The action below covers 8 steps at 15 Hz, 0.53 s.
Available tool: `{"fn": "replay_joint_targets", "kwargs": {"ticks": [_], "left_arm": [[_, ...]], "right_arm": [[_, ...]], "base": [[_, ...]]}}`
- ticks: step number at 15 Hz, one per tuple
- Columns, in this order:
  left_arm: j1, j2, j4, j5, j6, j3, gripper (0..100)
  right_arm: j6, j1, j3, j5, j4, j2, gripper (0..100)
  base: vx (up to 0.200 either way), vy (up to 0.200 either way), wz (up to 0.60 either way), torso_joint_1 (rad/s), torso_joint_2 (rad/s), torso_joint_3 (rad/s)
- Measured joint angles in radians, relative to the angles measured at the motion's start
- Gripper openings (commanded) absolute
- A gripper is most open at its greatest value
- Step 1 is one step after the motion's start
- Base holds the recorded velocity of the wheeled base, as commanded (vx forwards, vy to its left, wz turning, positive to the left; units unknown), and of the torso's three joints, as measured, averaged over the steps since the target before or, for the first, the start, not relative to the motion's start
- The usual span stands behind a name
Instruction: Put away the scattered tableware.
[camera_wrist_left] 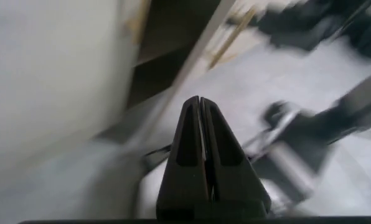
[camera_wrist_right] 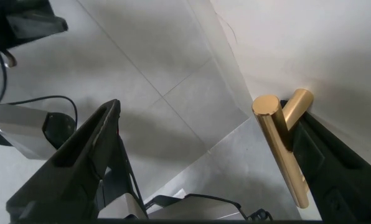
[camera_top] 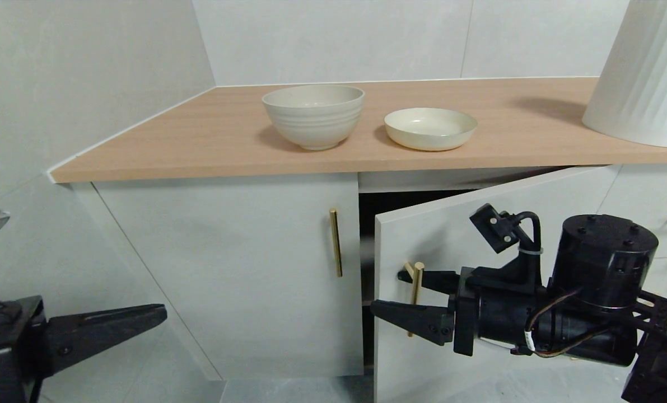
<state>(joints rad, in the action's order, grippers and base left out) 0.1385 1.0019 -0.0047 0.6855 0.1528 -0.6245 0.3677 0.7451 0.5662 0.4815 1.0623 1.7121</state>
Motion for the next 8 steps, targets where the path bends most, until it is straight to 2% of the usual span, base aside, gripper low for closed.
{"fn": "replay_joint_targets", "kwargs": {"ticks": [1,2,3,6,8], "left_arm": [[0.034,0.016,-0.053,0.0,0.083,-0.001,0],[0.069,0.031,-0.109,0.0,0.152,0.0,0],[0.096,0.048,-0.139,-0.002,0.183,0.003,0],[0.132,0.121,-0.201,-0.018,0.203,0.006,0],[0.158,0.194,-0.291,-0.026,0.205,0.006,0]], "right_arm": [[0.0,0.0,0.0,0.0,0.0,0.0,100],[0.0,0.0,0.0,0.0,-0.001,0.0,100],[0.0,0.0,0.0,0.0,-0.001,0.0,100],[0.0,0.0,0.0,0.001,-0.002,0.0,100],[0.001,0.0,0.0,0.001,-0.002,0.0,100]], "base": [[0.0,0.0,0.0,0.0,0.0,0.0],[0.0,0.0,0.0,0.0,0.0,0.0],[0.0,0.0,0.0,0.0,0.0,0.0],[0.0,0.0,0.0,0.0,0.0,0.0],[0.0,0.0,0.0,0.0,0.0,0.0]]}}
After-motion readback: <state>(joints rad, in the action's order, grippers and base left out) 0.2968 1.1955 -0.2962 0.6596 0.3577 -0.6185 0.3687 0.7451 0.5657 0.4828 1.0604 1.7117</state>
